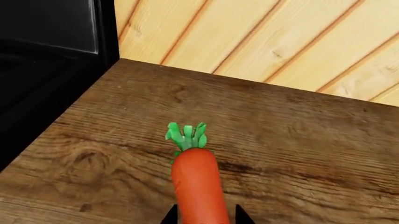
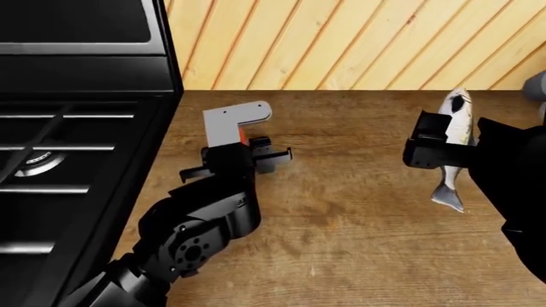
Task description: Place both pans onto different burners. Then place the carrot and the fish on different pans.
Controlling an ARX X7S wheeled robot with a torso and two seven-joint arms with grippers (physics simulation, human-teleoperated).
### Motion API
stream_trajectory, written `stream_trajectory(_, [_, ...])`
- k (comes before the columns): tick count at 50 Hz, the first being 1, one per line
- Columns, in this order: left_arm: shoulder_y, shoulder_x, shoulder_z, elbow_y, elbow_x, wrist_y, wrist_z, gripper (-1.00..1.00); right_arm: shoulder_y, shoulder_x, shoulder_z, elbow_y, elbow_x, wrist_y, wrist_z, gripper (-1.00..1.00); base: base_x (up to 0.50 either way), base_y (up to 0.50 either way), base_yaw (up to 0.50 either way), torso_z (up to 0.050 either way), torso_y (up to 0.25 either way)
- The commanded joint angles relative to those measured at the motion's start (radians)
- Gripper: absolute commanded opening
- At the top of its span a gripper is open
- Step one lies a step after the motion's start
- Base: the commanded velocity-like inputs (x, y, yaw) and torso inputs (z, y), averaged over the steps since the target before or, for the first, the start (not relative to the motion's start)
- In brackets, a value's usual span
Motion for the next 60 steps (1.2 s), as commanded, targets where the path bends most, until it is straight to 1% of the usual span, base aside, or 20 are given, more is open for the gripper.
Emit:
stream_trajectory(1, [0.014, -0.011, 0.004, 0.021, -0.034, -0.002, 0.021, -1.0, 0.003, -0.001, 0.013, -0.005, -0.016, 0.005, -0.009, -1.0, 0.0, 0.0, 0.0, 0.0, 0.25])
stream_trajectory(9, [0.017, -0.048, -0.007, 0.096, -0.079, -0.032, 0.012, -1.0, 0.0, 0.003, 0.02, -0.013, -0.013, -0.006, 0.004, -1.0, 0.0, 0.0, 0.0, 0.0, 0.25])
stream_trajectory(15, [0.033, -0.117, -0.033, 0.211, -0.136, -0.056, 0.009, -1.0, -0.009, 0.005, 0.02, -0.02, -0.021, -0.011, 0.005, -1.0, 0.0, 0.0, 0.0, 0.0, 0.25])
stream_trajectory(19, [0.043, -0.179, -0.045, 0.311, -0.161, -0.073, 0.002, -1.0, -0.014, 0.007, 0.018, -0.037, -0.034, -0.01, 0.015, -1.0, 0.0, 0.0, 0.0, 0.0, 0.25])
stream_trajectory(24, [0.055, -0.281, -0.062, 0.452, -0.161, -0.078, 0.016, -1.0, -0.022, 0.007, 0.014, -0.059, -0.045, -0.01, 0.023, -1.0, 0.0, 0.0, 0.0, 0.0, 0.037])
stream_trajectory(27, [0.044, -0.349, -0.049, 0.559, -0.158, -0.115, 0.019, -1.0, -0.026, 0.004, 0.014, -0.074, -0.051, -0.012, 0.026, -1.0, 0.0, 0.0, 0.0, 0.0, 0.0])
stream_trajectory(29, [0.063, -0.392, -0.056, 0.615, -0.178, -0.121, 0.022, -1.0, -0.029, 0.004, 0.013, -0.085, -0.06, -0.012, 0.028, -1.0, 0.0, 0.0, 0.0, 0.0, 0.0])
stream_trajectory(36, [0.162, -0.581, -0.123, 0.794, -0.226, -0.082, 0.055, -1.0, -0.059, 0.017, 0.004, -0.134, -0.092, -0.019, 0.034, -1.0, 0.04, 0.03, 0.02, 0.0, 0.0])
stream_trajectory(43, [0.183, -0.711, -0.201, 0.944, -0.287, -0.046, 0.043, -1.0, -0.056, -0.006, -0.009, -0.143, -0.107, 0.002, 0.043, -1.0, 0.07, 0.07, 0.03, 0.0, 0.0])
stream_trajectory(49, [0.215, -0.759, -0.229, 0.987, -0.294, -0.02, 0.041, -1.0, -0.046, -0.004, -0.008, -0.16, -0.095, 0.014, 0.059, -1.0, -0.22, 0.03, 0.01, 0.0, 0.0])
stream_trajectory(56, [0.216, -0.78, -0.24, 1.003, -0.312, -0.016, 0.037, -1.0, -0.041, -0.009, -0.008, -0.164, -0.095, 0.021, 0.064, -1.0, -0.5, 0.0, 0.0, 0.0, 0.0])
stream_trajectory(60, [0.203, -0.796, -0.247, 1.011, -0.327, -0.023, 0.031, -1.0, -0.041, -0.008, -0.003, -0.164, -0.094, 0.015, 0.063, -1.0, -0.06, 0.0, 0.0, 0.0, 0.0])
